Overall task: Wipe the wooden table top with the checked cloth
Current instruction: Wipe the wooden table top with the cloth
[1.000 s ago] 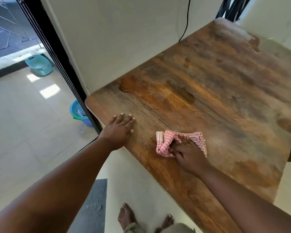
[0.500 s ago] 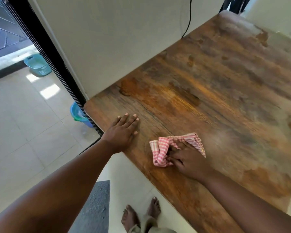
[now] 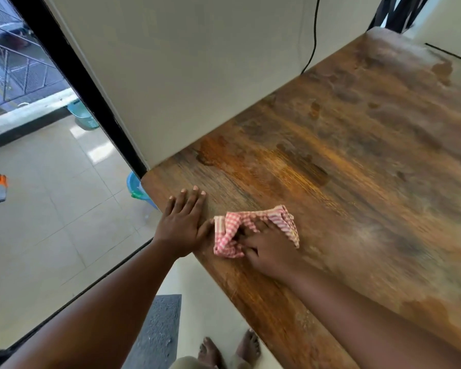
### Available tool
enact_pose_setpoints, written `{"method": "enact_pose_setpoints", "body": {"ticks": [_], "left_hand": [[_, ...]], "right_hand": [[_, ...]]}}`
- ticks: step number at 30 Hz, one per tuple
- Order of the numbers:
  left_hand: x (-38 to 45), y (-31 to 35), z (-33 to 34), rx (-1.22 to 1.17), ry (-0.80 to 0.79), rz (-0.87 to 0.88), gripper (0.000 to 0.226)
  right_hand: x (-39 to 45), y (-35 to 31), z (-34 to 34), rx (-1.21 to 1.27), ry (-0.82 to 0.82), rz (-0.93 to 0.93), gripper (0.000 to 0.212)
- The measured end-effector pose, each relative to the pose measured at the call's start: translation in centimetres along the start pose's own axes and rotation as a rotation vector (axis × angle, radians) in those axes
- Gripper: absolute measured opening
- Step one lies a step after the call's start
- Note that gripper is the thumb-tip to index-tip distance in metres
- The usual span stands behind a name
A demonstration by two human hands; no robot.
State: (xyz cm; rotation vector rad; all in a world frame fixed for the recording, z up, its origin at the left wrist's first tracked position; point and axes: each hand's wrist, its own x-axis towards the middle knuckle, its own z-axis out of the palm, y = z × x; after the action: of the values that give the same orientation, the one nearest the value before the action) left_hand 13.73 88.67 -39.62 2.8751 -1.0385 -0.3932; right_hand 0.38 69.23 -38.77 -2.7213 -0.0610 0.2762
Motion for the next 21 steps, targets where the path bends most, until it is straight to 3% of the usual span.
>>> {"method": "enact_pose_setpoints", "body": {"ticks": [5,12,16,21], "left_hand": [[-0.2,-1.8,-0.7,0.008,-0.012,-0.048,0.084],[1.6,-4.3,-1.7,0.064,-0.011,0.059,0.096],[2.7,-5.5,-1.8,0.054,-0.002,0.087,0.089],[3.9,-7.0,-2.1,0.05,0.011,0.103,0.078]], "right_hand": [[-2.0,2.9,-1.2,-0.015,-0.007,-0.035,0.036],[4.4,2.1,-2.5,0.025,0.088,0.19,0.036],[7.5,-1.6,-1.7,0.049,0.03,0.122,0.034],[4.3,-3.1,-0.3,0.056,-0.014,-0.014,0.033]]}}
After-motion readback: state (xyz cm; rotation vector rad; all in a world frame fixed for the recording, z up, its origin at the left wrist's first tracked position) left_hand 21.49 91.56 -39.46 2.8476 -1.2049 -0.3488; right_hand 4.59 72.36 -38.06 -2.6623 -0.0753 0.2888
